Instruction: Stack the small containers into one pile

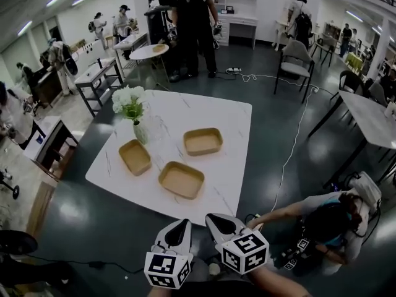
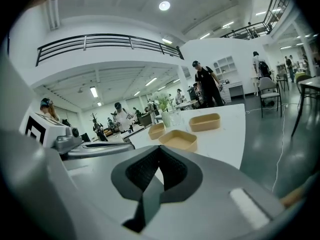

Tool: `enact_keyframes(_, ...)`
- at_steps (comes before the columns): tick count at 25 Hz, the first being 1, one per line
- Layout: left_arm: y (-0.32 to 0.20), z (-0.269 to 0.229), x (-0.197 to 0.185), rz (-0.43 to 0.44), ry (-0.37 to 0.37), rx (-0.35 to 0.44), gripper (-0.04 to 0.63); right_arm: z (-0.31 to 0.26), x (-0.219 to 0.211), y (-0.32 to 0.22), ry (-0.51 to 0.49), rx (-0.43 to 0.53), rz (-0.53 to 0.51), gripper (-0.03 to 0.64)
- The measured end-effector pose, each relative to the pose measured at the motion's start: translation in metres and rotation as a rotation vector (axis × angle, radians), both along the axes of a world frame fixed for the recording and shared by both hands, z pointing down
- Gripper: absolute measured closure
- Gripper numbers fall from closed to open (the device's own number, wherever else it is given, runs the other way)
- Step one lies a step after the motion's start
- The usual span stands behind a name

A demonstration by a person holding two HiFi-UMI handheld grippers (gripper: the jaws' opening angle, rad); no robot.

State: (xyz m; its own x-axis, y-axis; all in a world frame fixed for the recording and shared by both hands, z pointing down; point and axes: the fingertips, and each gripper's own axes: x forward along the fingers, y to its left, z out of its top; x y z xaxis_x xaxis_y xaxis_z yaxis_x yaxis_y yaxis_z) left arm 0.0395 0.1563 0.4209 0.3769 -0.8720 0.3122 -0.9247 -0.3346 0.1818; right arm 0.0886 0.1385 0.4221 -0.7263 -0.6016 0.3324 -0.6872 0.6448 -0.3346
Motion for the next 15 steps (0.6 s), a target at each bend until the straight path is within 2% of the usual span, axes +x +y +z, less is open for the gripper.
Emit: enact_keyframes(15,-0.033,0.002,-0.008,0.005,-0.001,0.017,0.600,0.010,-0.010,-0.029,0.002,-0.029,-0.013,0.620)
